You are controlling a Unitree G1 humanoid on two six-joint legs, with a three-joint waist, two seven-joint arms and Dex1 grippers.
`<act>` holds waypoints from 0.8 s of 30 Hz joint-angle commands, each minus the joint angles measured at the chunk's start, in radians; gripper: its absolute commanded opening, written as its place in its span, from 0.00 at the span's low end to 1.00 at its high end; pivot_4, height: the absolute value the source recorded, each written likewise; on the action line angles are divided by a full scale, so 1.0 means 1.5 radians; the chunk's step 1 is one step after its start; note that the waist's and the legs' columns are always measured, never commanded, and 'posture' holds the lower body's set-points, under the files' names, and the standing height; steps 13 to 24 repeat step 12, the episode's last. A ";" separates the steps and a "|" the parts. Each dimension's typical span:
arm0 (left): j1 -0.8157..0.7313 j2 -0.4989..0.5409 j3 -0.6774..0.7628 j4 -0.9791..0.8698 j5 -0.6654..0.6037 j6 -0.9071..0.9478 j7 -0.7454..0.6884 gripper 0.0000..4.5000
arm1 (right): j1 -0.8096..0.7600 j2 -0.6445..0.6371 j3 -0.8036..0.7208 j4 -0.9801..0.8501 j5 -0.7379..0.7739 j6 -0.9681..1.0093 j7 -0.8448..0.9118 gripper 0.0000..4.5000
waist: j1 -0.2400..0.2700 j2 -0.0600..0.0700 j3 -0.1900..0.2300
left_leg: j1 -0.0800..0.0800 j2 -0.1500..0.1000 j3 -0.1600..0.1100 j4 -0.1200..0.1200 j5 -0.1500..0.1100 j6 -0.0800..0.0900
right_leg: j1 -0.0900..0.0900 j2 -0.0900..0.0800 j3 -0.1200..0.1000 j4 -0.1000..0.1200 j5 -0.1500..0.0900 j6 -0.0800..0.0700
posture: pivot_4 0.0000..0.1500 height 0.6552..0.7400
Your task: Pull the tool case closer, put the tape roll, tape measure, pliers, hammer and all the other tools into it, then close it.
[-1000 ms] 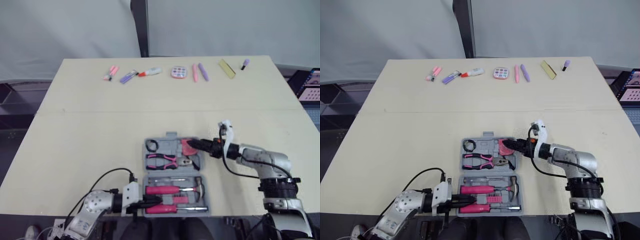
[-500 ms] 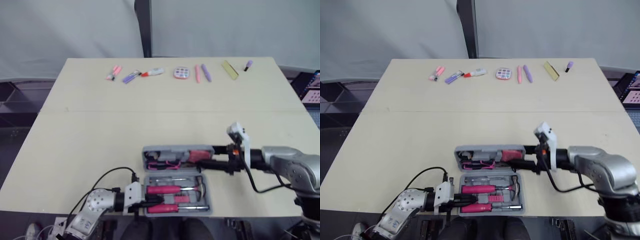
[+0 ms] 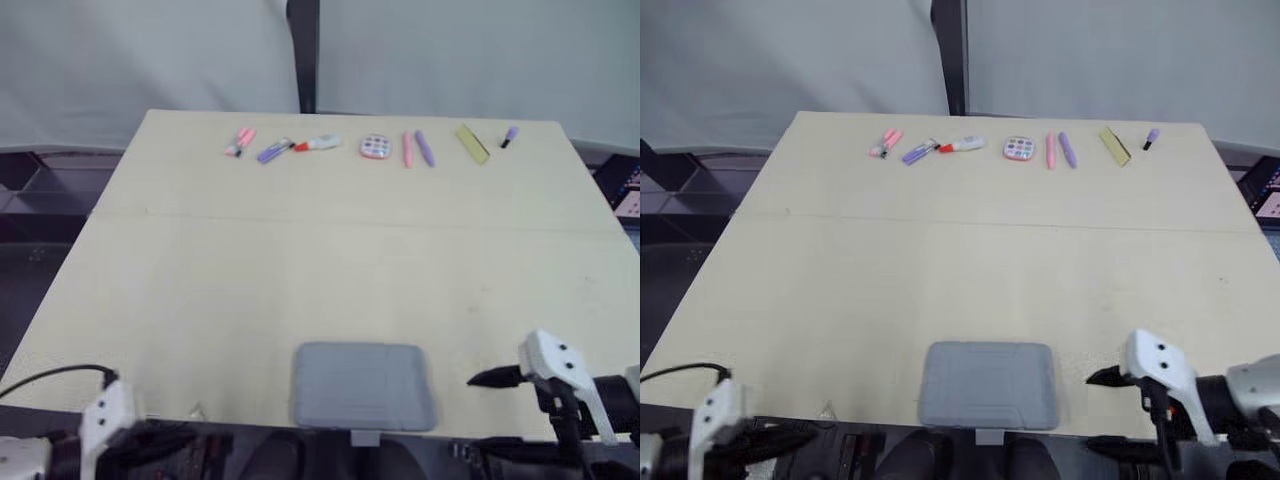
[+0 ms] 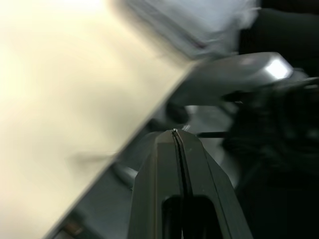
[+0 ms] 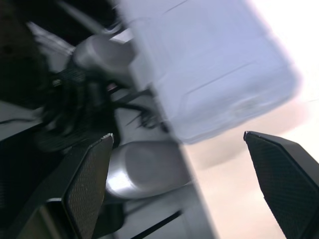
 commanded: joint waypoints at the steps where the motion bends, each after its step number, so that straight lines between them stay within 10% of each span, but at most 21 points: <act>1: -0.079 0.012 -0.001 0.028 -0.019 -0.002 -0.009 0.00 | 0.019 0.046 0.006 0.011 -0.043 -0.073 -0.032 0.99 | 0.001 0.000 0.000 | 0.000 0.000 0.000 0.000 0.000 0.000 | 0.000 0.000 0.000 0.000 0.000 0.000 | 1.00 0.69; 24: -0.209 -0.040 -0.105 0.037 0.039 -0.018 0.054 0.00 | -0.010 0.129 0.080 0.068 -0.098 -0.184 -0.109 0.99 | -0.021 0.000 0.000 | 0.001 0.000 0.001 -0.001 0.000 0.000 | -0.001 0.001 0.000 0.005 0.000 0.000 | 1.00 0.69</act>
